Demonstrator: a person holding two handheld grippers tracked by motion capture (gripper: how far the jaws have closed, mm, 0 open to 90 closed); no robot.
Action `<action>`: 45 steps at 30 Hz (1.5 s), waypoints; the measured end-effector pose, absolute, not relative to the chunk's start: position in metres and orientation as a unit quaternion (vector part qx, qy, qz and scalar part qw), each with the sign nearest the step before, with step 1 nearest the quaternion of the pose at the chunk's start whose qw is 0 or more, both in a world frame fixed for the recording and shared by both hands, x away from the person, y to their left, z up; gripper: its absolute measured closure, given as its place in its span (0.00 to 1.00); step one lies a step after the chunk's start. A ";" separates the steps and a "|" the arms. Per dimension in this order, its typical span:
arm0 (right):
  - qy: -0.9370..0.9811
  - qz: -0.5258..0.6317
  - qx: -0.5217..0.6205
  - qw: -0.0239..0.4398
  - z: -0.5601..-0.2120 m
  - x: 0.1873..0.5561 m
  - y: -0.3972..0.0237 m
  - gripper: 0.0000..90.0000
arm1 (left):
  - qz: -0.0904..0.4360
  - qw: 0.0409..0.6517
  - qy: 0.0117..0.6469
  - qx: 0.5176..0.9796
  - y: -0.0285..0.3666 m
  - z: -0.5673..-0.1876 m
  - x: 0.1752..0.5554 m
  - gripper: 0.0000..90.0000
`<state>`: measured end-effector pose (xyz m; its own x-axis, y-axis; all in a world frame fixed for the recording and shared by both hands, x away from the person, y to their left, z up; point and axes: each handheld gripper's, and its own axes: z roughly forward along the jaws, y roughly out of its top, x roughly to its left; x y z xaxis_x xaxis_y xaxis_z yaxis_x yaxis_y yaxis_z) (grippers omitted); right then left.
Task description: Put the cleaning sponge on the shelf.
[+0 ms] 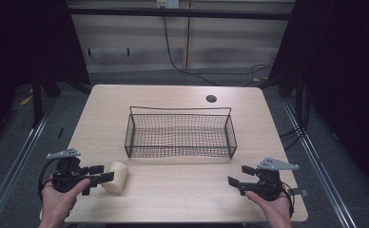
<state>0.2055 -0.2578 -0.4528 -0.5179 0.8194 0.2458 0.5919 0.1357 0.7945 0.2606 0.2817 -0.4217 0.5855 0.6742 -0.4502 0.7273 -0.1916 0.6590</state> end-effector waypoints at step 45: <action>0.755 0.442 0.471 0.111 -0.455 0.208 -0.252 0.26 | -0.021 0.234 0.496 0.836 0.256 -0.398 0.314 0.20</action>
